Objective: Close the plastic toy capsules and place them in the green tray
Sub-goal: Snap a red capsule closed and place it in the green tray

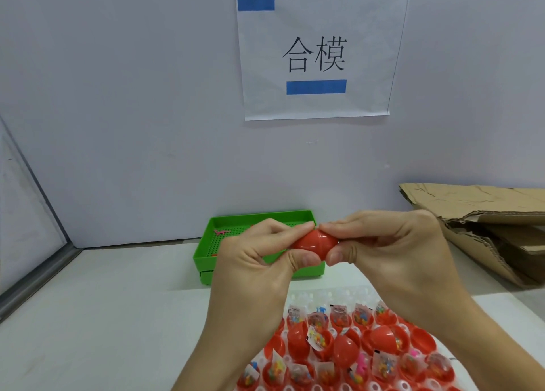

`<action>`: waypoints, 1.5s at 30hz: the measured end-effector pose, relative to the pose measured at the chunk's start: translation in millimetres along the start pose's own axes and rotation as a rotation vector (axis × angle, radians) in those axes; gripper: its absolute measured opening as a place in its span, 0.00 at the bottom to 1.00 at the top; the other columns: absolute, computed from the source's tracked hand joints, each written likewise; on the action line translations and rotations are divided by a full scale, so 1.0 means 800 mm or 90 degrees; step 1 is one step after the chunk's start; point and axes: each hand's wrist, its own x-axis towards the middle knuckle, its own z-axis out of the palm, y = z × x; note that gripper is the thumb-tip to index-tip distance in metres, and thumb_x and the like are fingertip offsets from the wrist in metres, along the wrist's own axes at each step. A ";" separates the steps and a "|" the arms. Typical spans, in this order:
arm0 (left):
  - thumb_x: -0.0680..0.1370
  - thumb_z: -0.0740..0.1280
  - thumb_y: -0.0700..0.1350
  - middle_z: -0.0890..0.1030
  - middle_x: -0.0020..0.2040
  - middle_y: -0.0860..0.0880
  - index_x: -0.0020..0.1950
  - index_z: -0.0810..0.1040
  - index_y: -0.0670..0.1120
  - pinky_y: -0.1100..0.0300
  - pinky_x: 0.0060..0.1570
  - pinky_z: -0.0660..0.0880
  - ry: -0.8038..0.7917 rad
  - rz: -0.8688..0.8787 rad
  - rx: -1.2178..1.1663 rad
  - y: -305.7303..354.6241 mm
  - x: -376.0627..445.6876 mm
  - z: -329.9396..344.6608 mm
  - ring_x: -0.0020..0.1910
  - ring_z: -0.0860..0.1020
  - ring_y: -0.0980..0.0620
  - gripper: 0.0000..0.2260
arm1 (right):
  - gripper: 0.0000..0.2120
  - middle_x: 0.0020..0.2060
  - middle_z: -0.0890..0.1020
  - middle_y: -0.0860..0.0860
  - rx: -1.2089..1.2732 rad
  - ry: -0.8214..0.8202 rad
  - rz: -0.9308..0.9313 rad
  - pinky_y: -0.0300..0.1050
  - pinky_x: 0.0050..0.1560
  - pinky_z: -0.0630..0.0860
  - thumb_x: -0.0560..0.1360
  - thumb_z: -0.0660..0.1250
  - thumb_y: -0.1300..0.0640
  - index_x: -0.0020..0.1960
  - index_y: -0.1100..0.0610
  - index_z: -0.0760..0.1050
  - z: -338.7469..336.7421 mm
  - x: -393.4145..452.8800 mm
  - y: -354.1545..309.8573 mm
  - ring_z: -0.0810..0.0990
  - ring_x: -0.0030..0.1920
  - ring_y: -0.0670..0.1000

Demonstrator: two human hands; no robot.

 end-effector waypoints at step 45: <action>0.66 0.79 0.38 0.81 0.37 0.52 0.41 0.86 0.59 0.62 0.38 0.79 0.015 0.054 0.133 0.002 -0.005 0.002 0.38 0.81 0.55 0.15 | 0.13 0.33 0.86 0.46 -0.026 0.041 0.109 0.36 0.40 0.81 0.65 0.78 0.66 0.38 0.48 0.86 0.012 0.000 -0.006 0.86 0.35 0.46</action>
